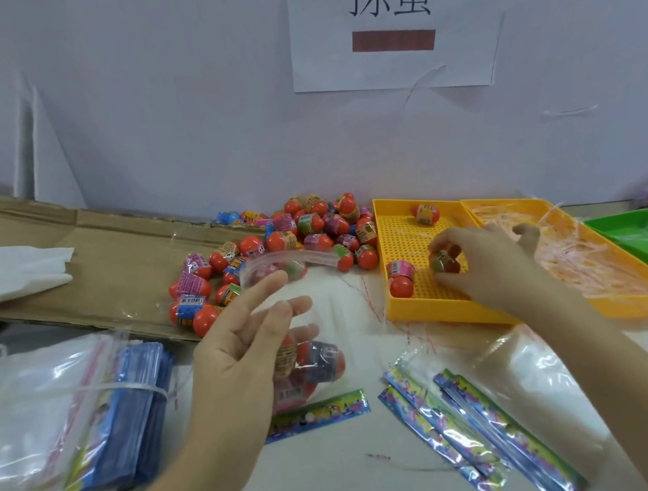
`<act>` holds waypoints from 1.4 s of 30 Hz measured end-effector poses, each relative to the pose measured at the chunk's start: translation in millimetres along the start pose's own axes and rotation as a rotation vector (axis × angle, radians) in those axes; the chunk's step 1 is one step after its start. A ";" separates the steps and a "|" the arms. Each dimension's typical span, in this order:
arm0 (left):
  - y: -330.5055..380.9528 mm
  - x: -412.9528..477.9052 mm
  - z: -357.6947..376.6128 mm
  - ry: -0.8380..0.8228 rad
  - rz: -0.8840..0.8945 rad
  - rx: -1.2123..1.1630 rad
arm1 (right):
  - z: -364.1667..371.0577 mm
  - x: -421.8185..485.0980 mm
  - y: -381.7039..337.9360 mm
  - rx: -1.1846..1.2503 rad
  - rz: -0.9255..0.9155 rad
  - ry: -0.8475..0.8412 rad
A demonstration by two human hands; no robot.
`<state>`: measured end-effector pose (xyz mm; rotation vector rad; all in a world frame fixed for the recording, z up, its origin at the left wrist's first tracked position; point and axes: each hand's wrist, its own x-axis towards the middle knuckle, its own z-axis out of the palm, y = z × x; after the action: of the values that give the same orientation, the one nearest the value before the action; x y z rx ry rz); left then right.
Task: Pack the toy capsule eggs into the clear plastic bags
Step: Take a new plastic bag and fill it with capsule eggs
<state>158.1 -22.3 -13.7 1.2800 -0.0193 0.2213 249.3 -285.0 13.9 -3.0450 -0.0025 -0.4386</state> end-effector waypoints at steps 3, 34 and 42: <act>0.2 2.0 -1.3 -0.009 -0.023 0.014 | -12.5 -4.2 -12.7 0.221 -0.075 0.193; -5.4 -6.1 -1.0 -0.235 0.064 0.113 | -59.3 -61.7 -107.4 0.585 -0.534 0.252; -13.0 -4.2 -3.8 -0.239 0.118 0.142 | -53.7 -62.1 -108.0 0.482 -0.519 0.324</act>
<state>155.9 -22.8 -27.7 1.4426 -0.2886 0.1721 173.5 -180.3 54.7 -2.4388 -0.7703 -0.8156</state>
